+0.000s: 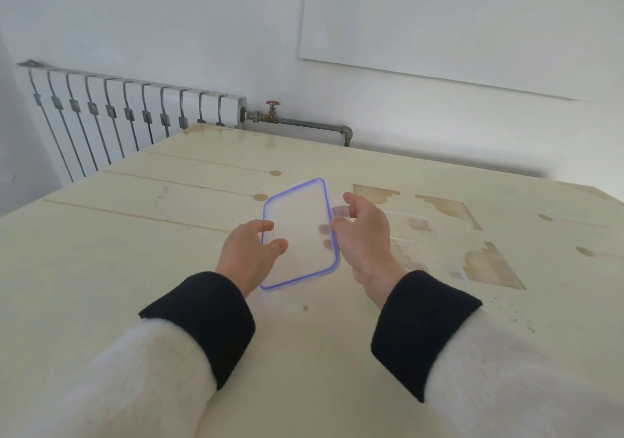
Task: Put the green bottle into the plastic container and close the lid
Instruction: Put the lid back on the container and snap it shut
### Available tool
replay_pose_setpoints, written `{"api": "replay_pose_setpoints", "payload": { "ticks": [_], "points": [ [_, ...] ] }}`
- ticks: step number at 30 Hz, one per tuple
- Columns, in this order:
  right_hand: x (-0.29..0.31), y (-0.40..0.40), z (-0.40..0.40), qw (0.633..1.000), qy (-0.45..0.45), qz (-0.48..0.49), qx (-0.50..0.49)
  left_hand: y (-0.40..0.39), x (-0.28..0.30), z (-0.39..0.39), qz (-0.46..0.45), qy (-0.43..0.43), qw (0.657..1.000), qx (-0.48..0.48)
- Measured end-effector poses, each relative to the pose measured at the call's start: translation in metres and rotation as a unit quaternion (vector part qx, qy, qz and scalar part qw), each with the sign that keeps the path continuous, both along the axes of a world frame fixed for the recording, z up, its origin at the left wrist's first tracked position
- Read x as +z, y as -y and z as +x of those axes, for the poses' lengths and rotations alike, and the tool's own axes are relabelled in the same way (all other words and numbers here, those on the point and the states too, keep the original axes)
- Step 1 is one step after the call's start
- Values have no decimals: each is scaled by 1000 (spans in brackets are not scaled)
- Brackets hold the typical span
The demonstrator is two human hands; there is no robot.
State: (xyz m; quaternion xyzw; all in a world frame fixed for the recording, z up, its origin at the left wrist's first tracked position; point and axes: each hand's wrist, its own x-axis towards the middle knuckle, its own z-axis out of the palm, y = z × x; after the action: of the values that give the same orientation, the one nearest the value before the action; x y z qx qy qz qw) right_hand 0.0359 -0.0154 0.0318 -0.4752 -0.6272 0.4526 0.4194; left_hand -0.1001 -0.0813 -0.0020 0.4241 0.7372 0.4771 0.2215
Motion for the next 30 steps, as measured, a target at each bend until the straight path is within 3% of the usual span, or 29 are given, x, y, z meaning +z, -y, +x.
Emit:
{"api": "replay_pose_setpoints", "payload": {
  "ticks": [8, 15, 30],
  "points": [
    [8, -6, 22, 999, -27, 16, -19, -8, 4, 0, -11, 50, 999, 12],
    [11, -16, 41, 998, -29, 33, -48, -17, 15, 15, 7, 176, 984, -20],
    [22, -35, 122, 985, 54, 62, -151, -47, 38, 76, 70, 224, 967, -95]
  ]
}}
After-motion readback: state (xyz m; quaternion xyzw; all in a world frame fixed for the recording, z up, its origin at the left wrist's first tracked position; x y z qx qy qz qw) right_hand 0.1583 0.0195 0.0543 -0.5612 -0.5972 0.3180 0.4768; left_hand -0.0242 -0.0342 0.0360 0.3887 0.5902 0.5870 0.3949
